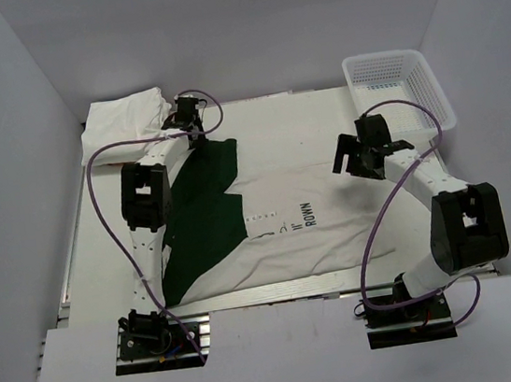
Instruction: Fold and stack the t-shirts
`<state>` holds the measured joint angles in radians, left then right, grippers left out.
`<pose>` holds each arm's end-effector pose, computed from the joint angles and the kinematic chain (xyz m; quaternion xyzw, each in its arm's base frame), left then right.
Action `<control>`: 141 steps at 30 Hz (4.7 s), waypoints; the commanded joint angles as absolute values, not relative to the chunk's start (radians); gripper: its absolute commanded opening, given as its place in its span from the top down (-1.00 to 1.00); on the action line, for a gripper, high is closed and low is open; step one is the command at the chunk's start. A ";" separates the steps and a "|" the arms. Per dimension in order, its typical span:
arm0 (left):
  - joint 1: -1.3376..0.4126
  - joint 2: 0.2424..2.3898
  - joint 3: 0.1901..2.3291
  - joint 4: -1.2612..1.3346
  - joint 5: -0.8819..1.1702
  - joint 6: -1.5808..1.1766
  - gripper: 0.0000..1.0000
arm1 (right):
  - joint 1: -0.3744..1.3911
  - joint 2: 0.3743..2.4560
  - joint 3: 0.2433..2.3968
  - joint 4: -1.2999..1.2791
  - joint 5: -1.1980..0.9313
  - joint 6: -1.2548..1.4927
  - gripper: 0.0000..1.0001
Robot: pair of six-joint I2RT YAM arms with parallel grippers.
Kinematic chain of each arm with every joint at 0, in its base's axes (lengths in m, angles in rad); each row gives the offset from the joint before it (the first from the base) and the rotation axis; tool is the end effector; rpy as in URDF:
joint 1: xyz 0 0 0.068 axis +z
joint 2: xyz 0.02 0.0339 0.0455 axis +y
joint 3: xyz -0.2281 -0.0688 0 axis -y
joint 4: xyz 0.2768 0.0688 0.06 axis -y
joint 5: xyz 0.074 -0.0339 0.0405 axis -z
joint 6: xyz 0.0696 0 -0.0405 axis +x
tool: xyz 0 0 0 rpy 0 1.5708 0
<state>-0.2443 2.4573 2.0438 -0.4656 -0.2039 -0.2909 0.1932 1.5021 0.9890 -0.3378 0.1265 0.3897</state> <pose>0.5516 -0.1230 0.0919 -0.0563 0.9348 0.0032 0.3505 0.3641 0.0623 0.1499 0.1138 0.9274 0.0443 0.3537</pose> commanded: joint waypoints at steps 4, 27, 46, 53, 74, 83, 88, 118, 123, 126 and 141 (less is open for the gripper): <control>-0.247 2.367 1.925 -0.500 -0.322 -0.301 1.00 | 0.215 1.537 1.071 -0.308 0.233 0.455 -0.81; -0.225 2.172 1.709 -0.374 -0.488 -0.273 1.00 | 0.341 1.980 1.468 -0.446 0.670 0.566 -0.81; -0.225 2.103 1.615 -0.279 -0.339 -0.282 1.00 | 0.279 2.048 1.390 -0.374 0.600 0.630 -0.81; -0.225 2.034 1.565 -0.202 -0.238 -0.252 1.00 | 0.278 2.072 1.382 -0.341 0.578 0.634 -0.60; -0.236 1.675 1.219 -0.094 -0.076 -0.271 1.00 | 0.285 1.792 1.132 -0.013 0.506 0.402 1.00; -0.245 1.359 0.875 -0.063 -0.014 -0.406 1.00 | 0.296 1.623 0.913 0.150 0.341 0.155 1.00; -0.245 1.134 0.695 -0.101 0.002 -0.532 1.00 | 0.295 1.502 0.822 0.192 0.266 0.140 1.00; -0.245 0.589 0.479 -0.900 -0.314 -1.146 0.33 | 0.278 1.100 0.497 -0.142 0.606 0.552 -0.75; -0.245 0.611 0.593 -1.006 -0.365 -1.175 -1.00 | 0.272 0.950 0.483 -0.259 0.655 0.664 -0.81; -0.245 0.611 0.647 -1.017 -0.391 -1.175 -1.00 | 0.272 0.890 0.486 -0.239 0.594 0.608 -0.81; -0.265 1.273 0.683 -0.397 0.008 -0.857 -1.00 | 0.386 1.305 0.821 -0.207 0.130 0.218 -0.81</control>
